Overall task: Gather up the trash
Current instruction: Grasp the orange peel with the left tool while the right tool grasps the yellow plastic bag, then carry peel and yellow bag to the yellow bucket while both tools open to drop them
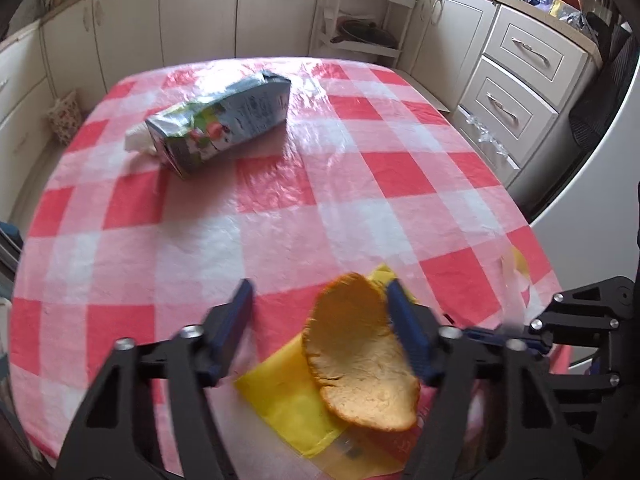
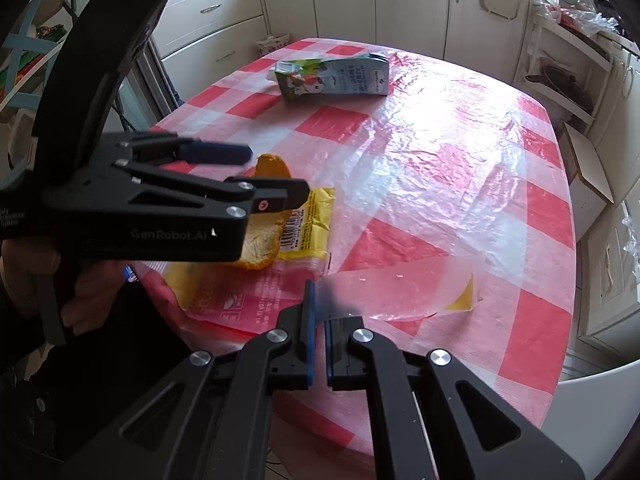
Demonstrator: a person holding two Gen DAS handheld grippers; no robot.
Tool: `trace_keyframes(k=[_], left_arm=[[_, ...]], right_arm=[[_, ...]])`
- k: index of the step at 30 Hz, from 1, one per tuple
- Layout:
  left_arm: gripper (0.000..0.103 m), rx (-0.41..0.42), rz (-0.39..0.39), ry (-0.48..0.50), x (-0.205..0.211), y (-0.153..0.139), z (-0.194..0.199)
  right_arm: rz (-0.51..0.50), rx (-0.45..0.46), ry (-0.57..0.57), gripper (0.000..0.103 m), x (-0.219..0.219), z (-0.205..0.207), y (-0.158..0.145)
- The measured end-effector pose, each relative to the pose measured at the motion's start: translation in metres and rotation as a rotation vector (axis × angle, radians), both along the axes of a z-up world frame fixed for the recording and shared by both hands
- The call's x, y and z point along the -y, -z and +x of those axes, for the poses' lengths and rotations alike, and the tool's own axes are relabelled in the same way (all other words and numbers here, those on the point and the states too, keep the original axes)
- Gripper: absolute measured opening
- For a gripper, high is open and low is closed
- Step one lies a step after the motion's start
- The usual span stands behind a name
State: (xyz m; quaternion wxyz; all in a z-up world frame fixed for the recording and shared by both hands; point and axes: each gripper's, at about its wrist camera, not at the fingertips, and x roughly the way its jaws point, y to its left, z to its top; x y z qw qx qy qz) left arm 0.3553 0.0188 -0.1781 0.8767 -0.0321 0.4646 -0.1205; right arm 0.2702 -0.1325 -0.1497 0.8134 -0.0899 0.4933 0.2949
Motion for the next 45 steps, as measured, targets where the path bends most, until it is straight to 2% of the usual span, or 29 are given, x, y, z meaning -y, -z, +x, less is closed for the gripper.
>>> trace_keyframes(k=[2,3,4,10,12,13,16,18,21,36,45], left_arm=[[0.039,-0.007,-0.013,-0.001,0.001,0.000,-0.002],[0.028,-0.020,-0.037,0.002,0.000,-0.001,-0.002],[0.023,-0.026,-0.050,0.000,-0.001,-0.001,-0.002],[0.012,-0.006,-0.095,-0.037,-0.012,-0.009,-0.008],[0.010,-0.003,-0.102,-0.054,-0.018,-0.011,-0.010],[0.008,-0.002,-0.109,-0.065,-0.021,-0.012,-0.010],[0.007,-0.002,-0.129,-0.088,-0.030,-0.014,-0.013],[0.006,0.004,-0.136,-0.099,-0.034,-0.018,-0.016],[0.006,0.015,-0.138,-0.108,-0.036,-0.022,-0.020],[0.005,0.060,-0.199,-0.184,-0.037,-0.054,-0.035],[0.005,0.086,-0.224,-0.109,0.013,-0.074,-0.043]], right_arm=[[-0.004,0.003,0.006,0.005,0.001,0.000,0.000],[-0.005,0.003,0.008,0.005,0.001,0.001,0.000],[-0.006,0.004,0.009,0.004,0.001,0.000,0.000],[-0.022,0.002,0.019,0.008,0.001,-0.001,-0.001],[-0.016,-0.003,0.017,0.027,0.001,-0.003,-0.002],[-0.019,-0.001,0.013,0.030,0.000,-0.005,-0.002],[-0.054,0.038,0.002,0.030,-0.005,-0.012,-0.002],[-0.057,0.046,0.002,0.015,-0.006,-0.014,-0.002],[-0.057,0.044,0.018,0.005,-0.003,-0.015,-0.003],[-0.016,0.122,0.171,0.004,0.046,-0.020,-0.033],[-0.056,0.176,0.295,0.004,0.107,-0.039,-0.050]])
